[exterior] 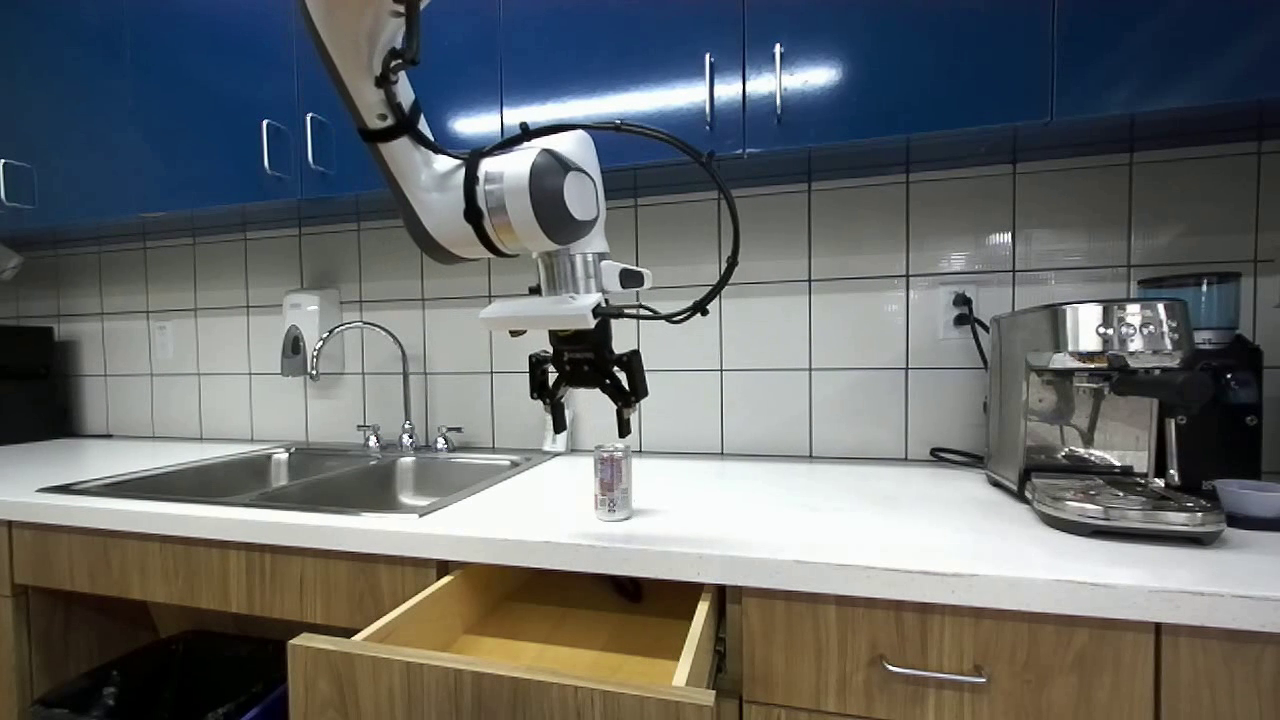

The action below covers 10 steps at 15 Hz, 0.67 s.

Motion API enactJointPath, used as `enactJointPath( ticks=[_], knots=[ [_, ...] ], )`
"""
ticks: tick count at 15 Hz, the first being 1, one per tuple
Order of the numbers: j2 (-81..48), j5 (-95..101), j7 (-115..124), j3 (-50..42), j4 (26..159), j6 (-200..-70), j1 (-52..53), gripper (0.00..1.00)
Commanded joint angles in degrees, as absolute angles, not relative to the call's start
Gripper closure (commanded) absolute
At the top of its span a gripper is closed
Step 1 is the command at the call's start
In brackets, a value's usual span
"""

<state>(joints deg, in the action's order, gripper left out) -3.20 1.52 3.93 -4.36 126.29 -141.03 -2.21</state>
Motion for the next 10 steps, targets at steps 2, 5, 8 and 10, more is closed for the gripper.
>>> enactJointPath(
  ticks=[2,5,8,10],
  knots=[
    [-8.72,2.1,4.22,-4.58,118.63,-138.82,-2.98,0.0],
    [-12.0,1.97,4.21,-4.76,114.78,-138.78,-2.94,0.0],
    [-15.64,1.49,3.69,-4.63,110.88,-138.82,-2.88,0.0],
    [-17.48,1.46,3.58,-4.53,108.78,-138.84,-2.78,0.0]
  ],
)
